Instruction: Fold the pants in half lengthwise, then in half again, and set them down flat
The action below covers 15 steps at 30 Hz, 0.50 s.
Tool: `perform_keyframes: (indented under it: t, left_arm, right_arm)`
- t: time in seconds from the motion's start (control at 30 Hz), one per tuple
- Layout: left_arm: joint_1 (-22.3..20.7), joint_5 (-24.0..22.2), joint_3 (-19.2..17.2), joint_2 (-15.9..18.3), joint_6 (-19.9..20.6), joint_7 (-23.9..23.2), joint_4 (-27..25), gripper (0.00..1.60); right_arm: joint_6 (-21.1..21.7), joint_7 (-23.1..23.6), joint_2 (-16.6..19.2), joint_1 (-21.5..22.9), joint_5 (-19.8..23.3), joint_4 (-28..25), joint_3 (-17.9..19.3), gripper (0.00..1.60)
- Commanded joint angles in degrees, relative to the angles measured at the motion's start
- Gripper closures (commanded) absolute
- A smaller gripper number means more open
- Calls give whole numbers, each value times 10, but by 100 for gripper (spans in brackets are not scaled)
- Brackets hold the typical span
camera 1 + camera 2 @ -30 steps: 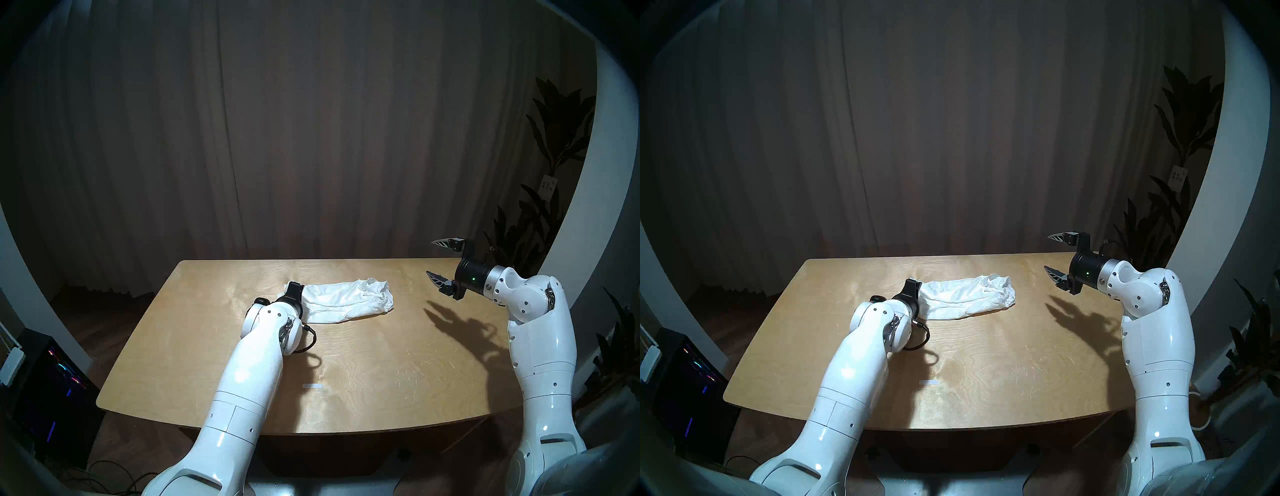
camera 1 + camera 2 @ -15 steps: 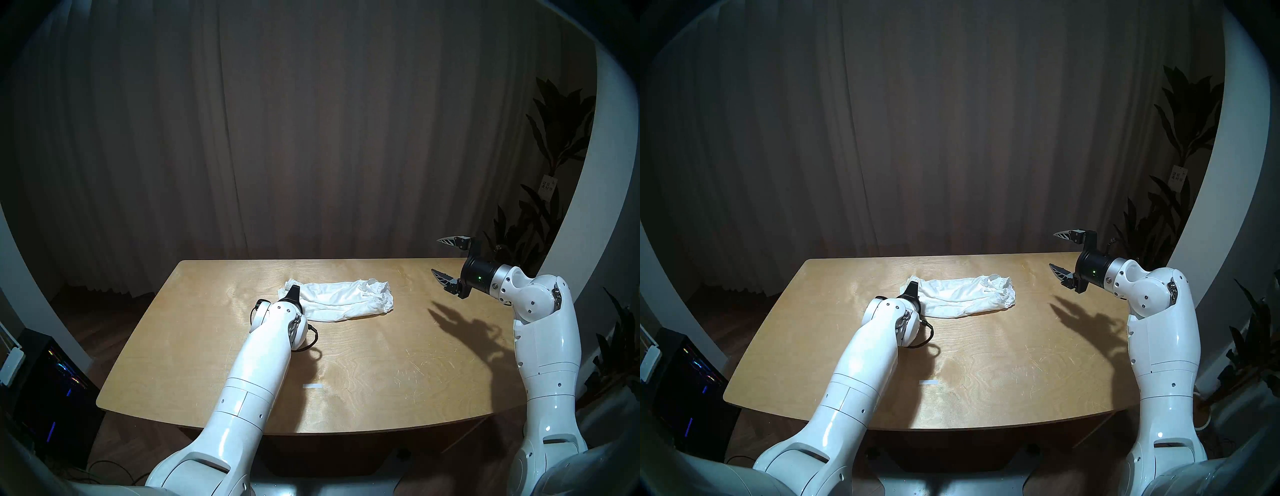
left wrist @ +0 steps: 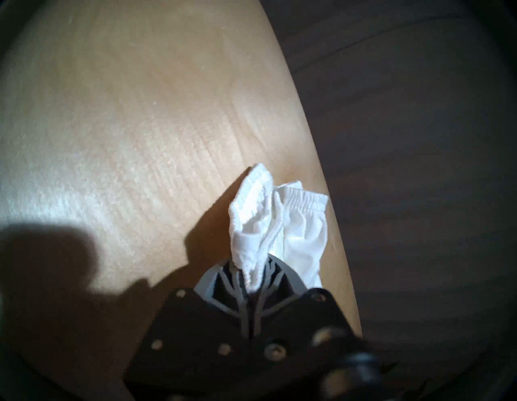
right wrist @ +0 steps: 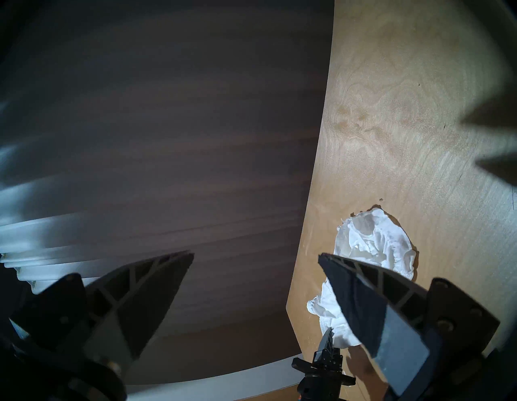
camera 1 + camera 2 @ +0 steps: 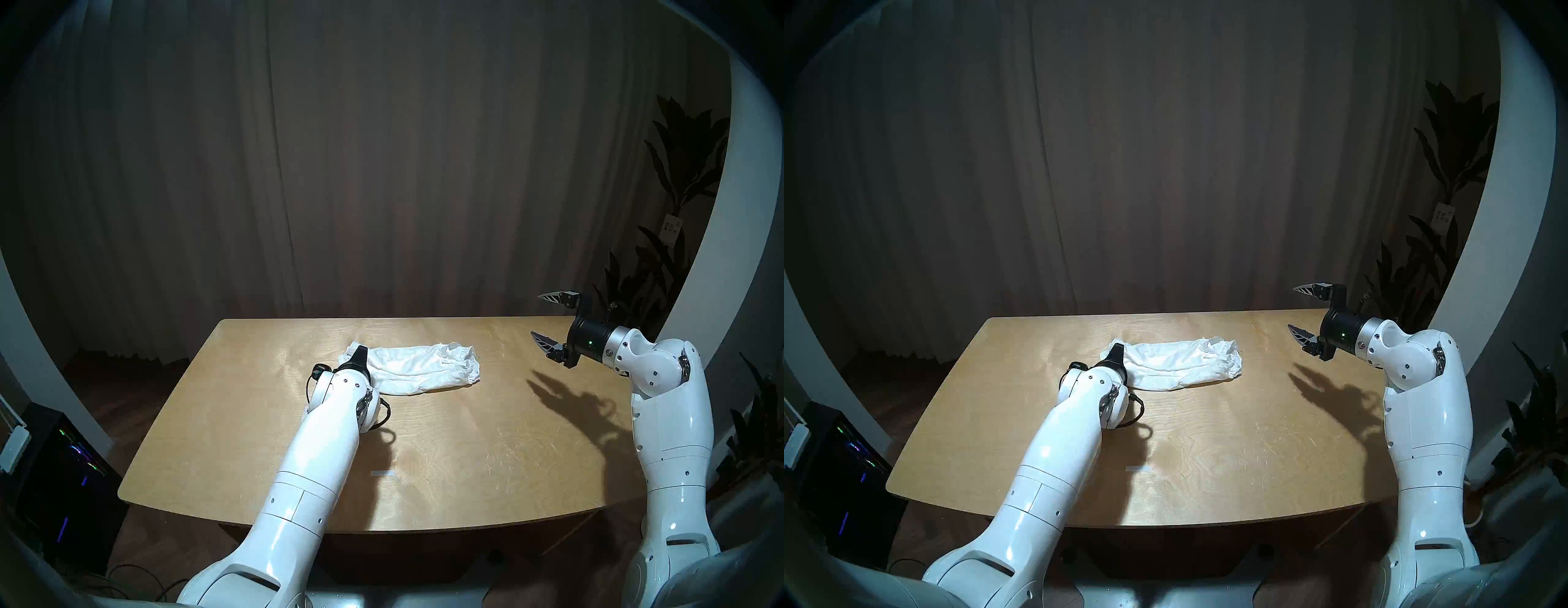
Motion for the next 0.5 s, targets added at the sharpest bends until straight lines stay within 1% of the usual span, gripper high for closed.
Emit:
perform_keyframes:
  t: [0.0, 0.17, 0.27, 0.47]
  left_arm:
    - [-13, 32, 17, 9, -10, -6, -63, 160]
    - [-28, 44, 39, 12, 2, -14, -71, 160]
    - [-46, 57, 62, 12, 11, -22, -57, 160]
    - [-82, 73, 101, -3, 26, -35, -19, 160]
  right_arm:
    - [1, 3, -3, -2, 4, -6, 2, 0]
    - [3, 3, -4, -3, 5, -2, 1, 0]
    - [4, 5, -4, -4, 5, 5, 4, 0]
    - [4, 7, -5, -9, 7, 12, 13, 0]
